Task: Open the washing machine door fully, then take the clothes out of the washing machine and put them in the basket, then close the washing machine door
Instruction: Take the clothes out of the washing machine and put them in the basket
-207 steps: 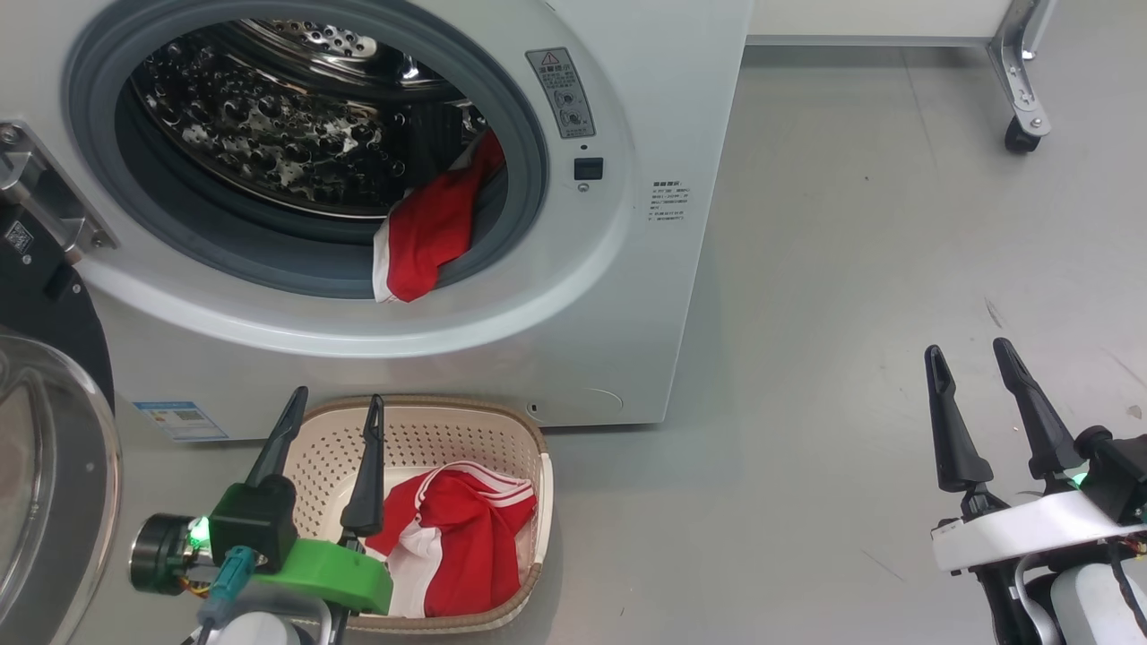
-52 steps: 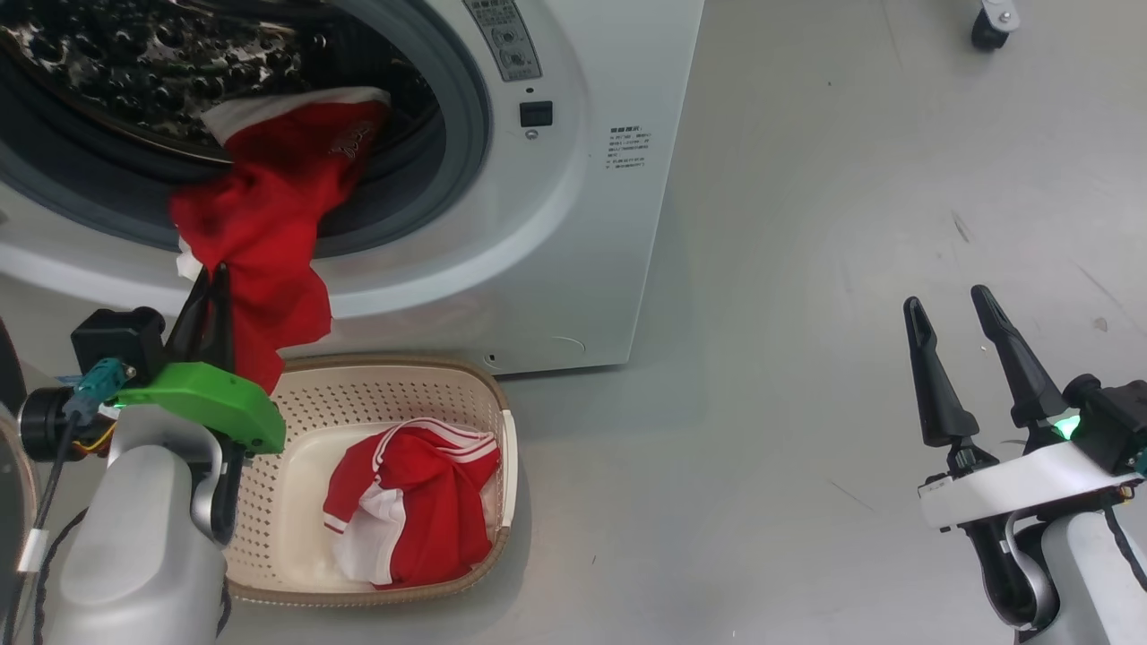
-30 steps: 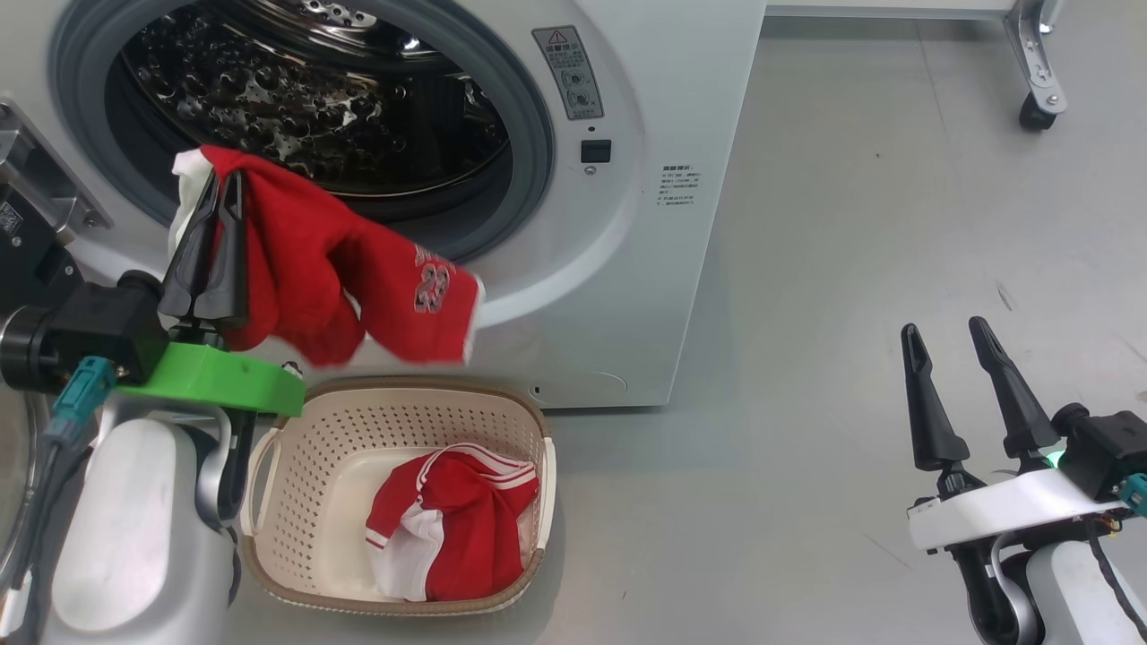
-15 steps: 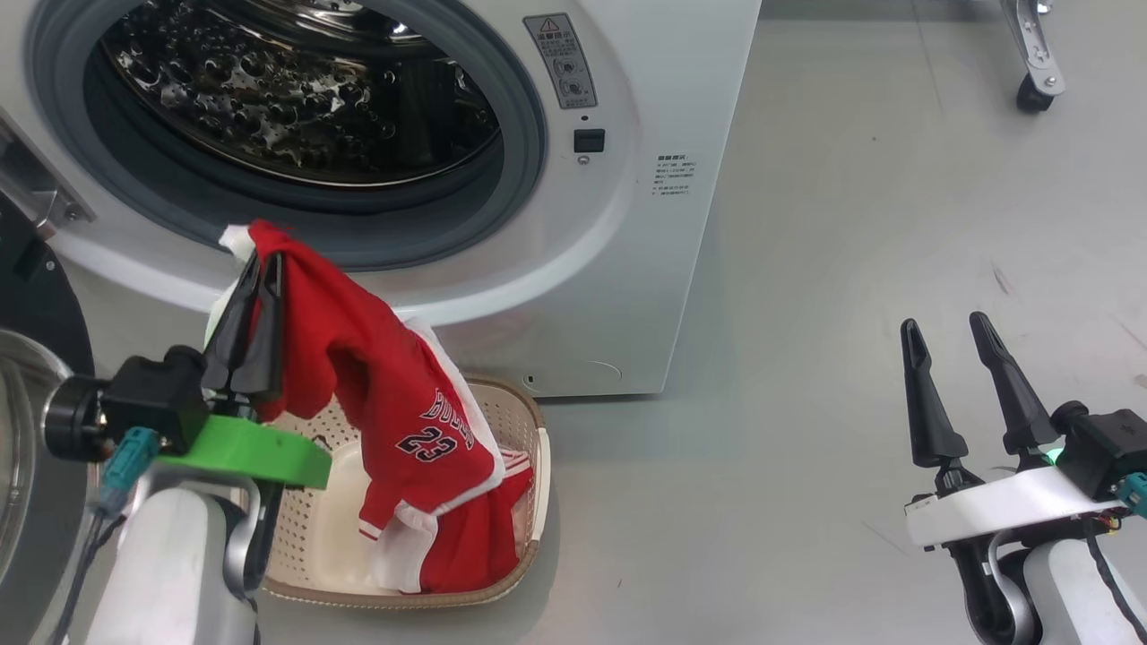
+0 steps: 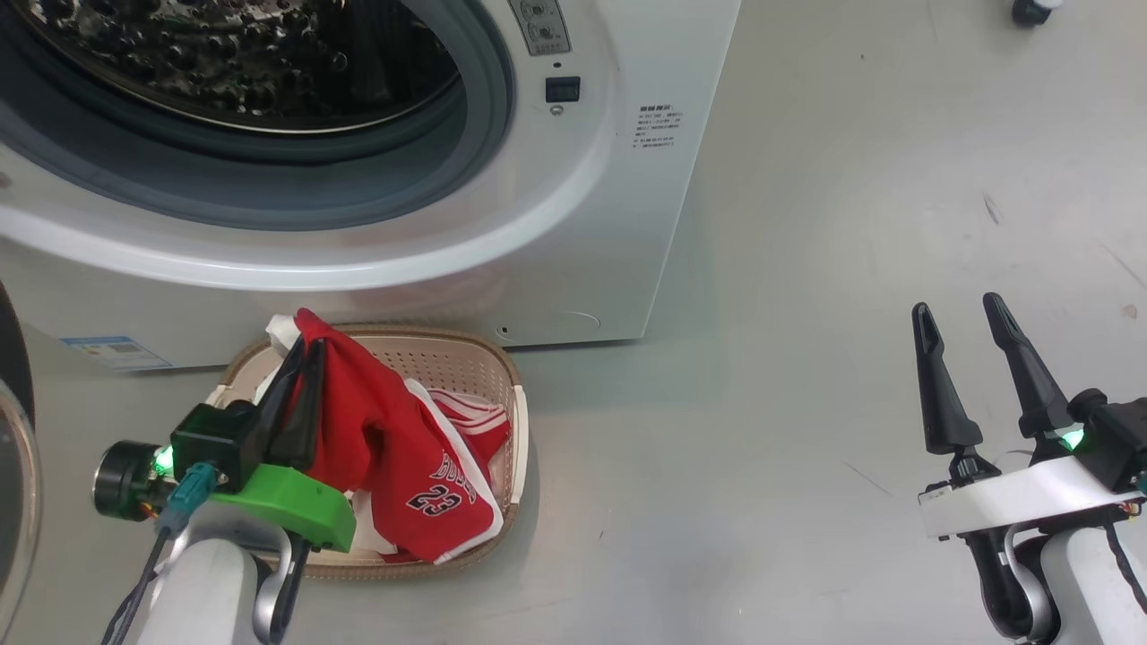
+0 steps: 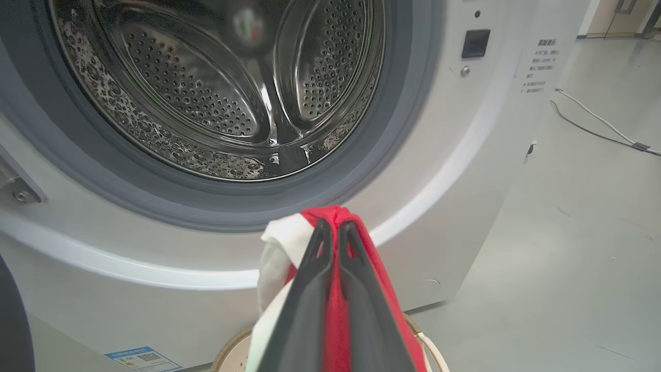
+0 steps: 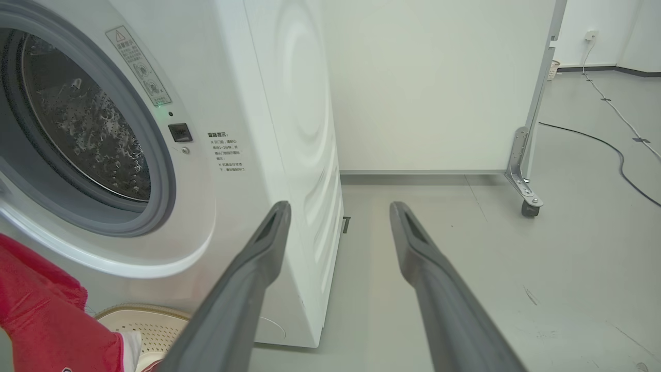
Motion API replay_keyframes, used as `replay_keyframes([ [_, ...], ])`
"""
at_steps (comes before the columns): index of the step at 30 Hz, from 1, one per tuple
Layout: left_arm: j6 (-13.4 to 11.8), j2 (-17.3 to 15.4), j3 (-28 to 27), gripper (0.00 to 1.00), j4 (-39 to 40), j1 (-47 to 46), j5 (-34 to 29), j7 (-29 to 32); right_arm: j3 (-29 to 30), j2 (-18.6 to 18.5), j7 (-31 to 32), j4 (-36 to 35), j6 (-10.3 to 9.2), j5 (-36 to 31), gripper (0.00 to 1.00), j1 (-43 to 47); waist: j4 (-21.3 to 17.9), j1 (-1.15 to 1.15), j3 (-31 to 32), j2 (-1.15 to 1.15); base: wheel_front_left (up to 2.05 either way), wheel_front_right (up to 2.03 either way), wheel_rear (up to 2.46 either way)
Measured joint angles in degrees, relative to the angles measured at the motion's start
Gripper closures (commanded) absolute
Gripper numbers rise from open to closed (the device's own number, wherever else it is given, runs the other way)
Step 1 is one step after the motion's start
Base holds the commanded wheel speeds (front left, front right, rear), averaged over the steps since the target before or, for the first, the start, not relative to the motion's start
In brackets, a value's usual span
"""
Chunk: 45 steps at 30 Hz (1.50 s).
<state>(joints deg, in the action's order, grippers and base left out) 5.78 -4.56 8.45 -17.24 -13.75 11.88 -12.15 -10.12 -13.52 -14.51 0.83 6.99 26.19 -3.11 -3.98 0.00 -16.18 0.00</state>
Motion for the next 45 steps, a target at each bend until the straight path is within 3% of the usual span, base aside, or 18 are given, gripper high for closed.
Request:
replay_keyframes([
  [8, -1.0, 0.04, 0.4, 1.0, -3.58, -1.34, -0.85, 1.93, -0.34, -1.05, 0.0, -0.96, 0.0, 0.71, 0.0, -2.41, -1.75, 0.0, -4.68, 0.0, 0.0, 0.0, 0.0],
  [22, -4.2, -2.01, -5.76, 1.0, -11.02, -7.04, 0.76, 5.09, 0.14, -1.94, 0.0, -1.8, 0.0, 2.52, 0.0, -5.04, -6.0, 0.0, -12.09, 0.0, 0.0, 0.0, 0.0],
  [31, -6.58, -2.72, -10.16, 1.0, -11.79, -13.9, 2.37, 2.32, 1.35, -2.76, 0.0, -1.86, 0.0, 2.56, 0.0, -6.78, -7.88, 0.0, -15.6, 0.0, 0.0, 0.0, 0.0],
  [45, -5.9, -1.13, -5.32, 1.0, -21.41, -15.17, 1.45, 3.55, 0.26, -3.27, -0.01, -1.76, 0.0, 2.56, 0.0, -7.28, -8.31, 0.0, -16.87, 0.0, 0.0, 0.0, 0.0],
])
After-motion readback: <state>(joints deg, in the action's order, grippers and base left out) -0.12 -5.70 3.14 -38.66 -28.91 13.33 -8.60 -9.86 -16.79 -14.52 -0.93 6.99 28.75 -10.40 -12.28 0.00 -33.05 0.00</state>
